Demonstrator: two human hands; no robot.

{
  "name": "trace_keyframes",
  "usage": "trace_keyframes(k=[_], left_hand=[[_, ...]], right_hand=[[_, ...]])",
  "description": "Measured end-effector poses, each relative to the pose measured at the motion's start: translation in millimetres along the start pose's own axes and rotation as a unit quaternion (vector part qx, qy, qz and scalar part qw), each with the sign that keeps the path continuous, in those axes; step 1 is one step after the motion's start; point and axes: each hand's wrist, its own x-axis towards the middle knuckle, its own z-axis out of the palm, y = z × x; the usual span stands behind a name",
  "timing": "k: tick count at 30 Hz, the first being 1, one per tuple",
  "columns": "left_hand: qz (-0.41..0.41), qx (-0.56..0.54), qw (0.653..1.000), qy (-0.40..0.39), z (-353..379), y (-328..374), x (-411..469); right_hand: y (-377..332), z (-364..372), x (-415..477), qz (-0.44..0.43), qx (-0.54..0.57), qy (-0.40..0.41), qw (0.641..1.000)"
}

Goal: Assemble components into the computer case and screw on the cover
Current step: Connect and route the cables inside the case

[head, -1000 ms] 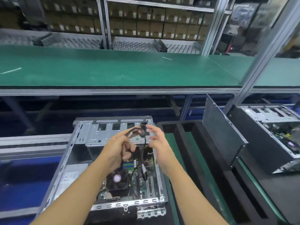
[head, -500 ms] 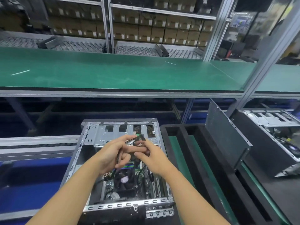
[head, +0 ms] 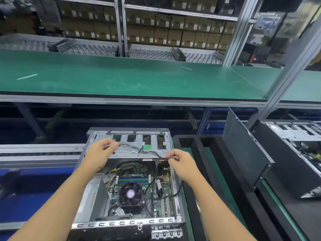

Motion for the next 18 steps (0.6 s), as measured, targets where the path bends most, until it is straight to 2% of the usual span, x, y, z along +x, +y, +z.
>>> trace_keyframes(k=[5, 9, 13, 18], left_hand=[[0.005, 0.052, 0.997, 0.052, 5, -14, -8], [-0.024, 0.024, 0.999, 0.022, 10, -22, -11], [-0.115, -0.134, 0.983, -0.044, 9, -21, -11], [-0.255, -0.31, 0.912, -0.088, 4, -22, -9]], right_hand=[[4, -12, 6, -0.009, -0.007, -0.001, 1.0], [11, -19, 8, 0.001, 0.018, -0.006, 1.0], [20, -30, 6, 0.042, 0.199, -0.019, 0.979], [28, -34, 4, 0.068, 0.464, -0.031, 0.883]])
